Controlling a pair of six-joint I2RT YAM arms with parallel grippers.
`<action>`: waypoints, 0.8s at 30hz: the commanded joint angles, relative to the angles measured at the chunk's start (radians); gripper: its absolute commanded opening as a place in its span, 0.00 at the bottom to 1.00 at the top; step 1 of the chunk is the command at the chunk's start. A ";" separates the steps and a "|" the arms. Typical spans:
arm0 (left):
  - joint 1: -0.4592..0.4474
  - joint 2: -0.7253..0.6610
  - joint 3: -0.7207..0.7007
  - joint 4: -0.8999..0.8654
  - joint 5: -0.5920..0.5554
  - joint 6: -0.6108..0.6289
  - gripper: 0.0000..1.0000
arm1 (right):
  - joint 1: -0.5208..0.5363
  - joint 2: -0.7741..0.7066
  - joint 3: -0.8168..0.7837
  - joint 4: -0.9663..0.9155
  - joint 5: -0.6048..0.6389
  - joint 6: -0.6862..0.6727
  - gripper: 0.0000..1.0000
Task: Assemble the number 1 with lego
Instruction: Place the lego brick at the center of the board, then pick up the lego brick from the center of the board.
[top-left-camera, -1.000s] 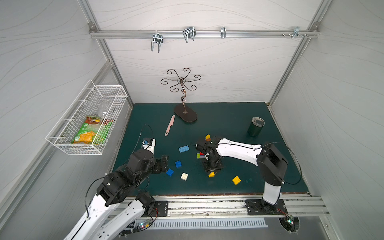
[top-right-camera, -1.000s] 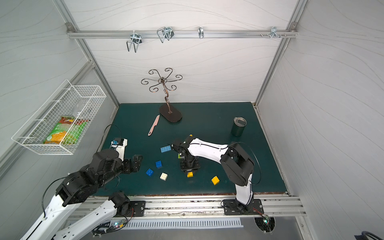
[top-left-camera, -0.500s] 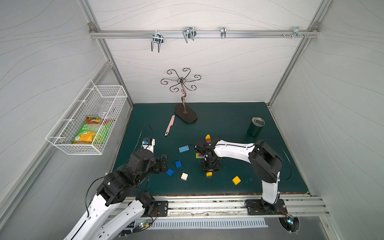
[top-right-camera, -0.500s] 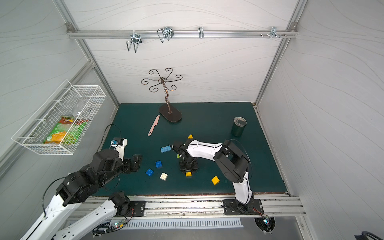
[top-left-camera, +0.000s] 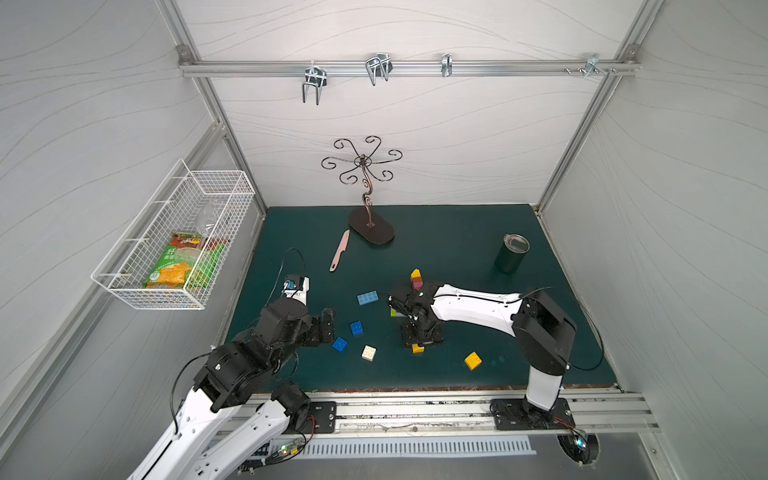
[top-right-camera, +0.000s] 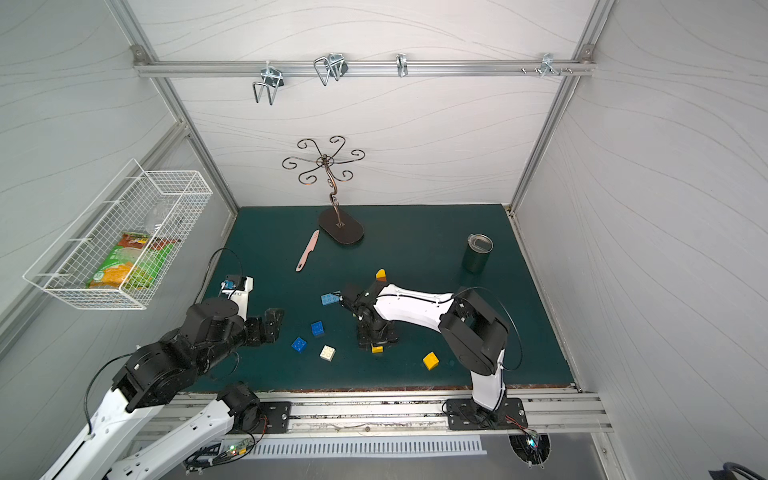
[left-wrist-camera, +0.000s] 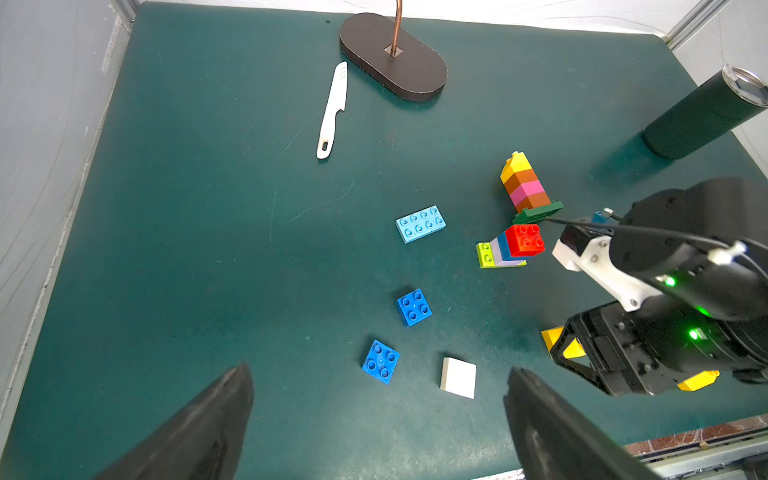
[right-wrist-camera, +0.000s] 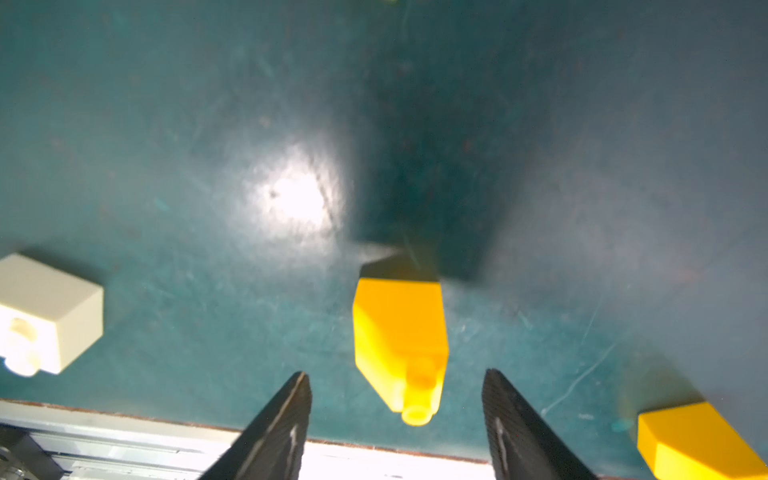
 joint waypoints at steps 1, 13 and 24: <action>0.006 -0.004 0.009 0.029 -0.016 -0.006 1.00 | 0.009 -0.012 -0.019 -0.030 0.044 0.008 0.66; 0.006 -0.008 0.009 0.028 -0.021 -0.009 1.00 | 0.012 0.038 -0.010 -0.005 0.055 0.024 0.60; 0.006 -0.007 0.009 0.029 -0.018 -0.008 1.00 | 0.014 0.071 0.017 -0.010 0.061 0.050 0.53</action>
